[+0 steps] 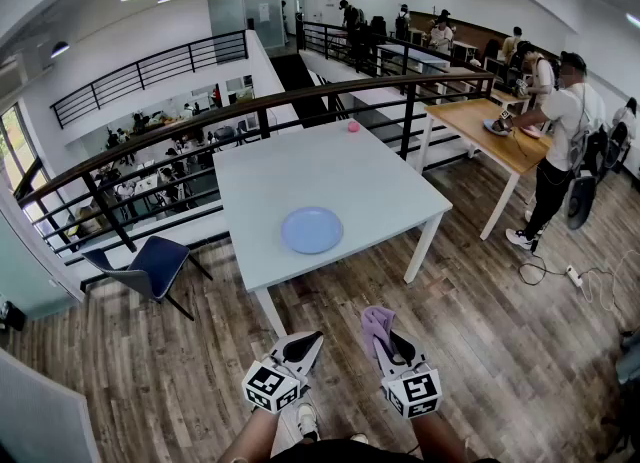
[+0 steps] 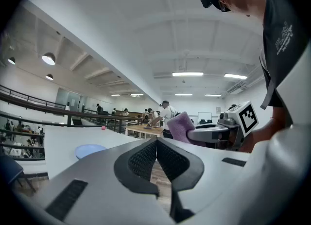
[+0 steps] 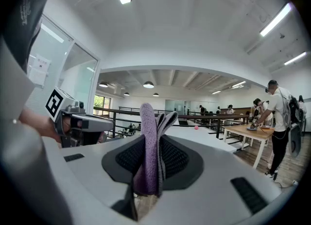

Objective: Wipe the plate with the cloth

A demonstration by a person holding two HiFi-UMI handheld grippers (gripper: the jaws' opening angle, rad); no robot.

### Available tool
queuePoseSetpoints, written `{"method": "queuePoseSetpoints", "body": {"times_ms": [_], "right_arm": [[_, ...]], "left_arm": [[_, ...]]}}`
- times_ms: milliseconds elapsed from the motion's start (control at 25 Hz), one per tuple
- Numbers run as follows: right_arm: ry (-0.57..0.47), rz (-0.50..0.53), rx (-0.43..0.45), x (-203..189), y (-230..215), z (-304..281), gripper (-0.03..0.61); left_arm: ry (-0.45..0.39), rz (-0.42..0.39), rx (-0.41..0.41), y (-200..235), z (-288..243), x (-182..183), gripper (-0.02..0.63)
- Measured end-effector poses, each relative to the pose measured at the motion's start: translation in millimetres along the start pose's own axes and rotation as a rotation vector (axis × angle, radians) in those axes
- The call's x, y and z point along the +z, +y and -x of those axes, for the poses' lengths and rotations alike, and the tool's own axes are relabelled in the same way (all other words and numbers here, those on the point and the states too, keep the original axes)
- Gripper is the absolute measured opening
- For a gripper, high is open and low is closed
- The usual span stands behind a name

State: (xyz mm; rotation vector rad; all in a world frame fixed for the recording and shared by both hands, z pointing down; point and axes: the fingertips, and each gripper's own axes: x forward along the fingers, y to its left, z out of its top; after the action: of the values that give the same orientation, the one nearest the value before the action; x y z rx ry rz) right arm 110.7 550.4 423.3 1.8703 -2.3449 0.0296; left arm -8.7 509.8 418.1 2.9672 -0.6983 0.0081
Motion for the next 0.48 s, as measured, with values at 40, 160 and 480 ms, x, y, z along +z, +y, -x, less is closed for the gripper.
{"method": "queuePoseSetpoints", "body": {"times_ms": [40, 160, 480], "right_arm": [[-0.005, -0.002, 0.005, 3, 3, 4, 0.103], [-0.017, -0.008, 0.016, 8, 11, 16, 0.103], [-0.027, -0.008, 0.022, 11, 23, 29, 0.103]], "left_arm": [[0.0, -0.002, 0.002, -6, 3, 1, 0.012], [0.004, 0.003, 0.005, -21, 12, 1, 0.012], [0.018, 0.023, 0.01, -34, 26, -10, 0.012]]}}
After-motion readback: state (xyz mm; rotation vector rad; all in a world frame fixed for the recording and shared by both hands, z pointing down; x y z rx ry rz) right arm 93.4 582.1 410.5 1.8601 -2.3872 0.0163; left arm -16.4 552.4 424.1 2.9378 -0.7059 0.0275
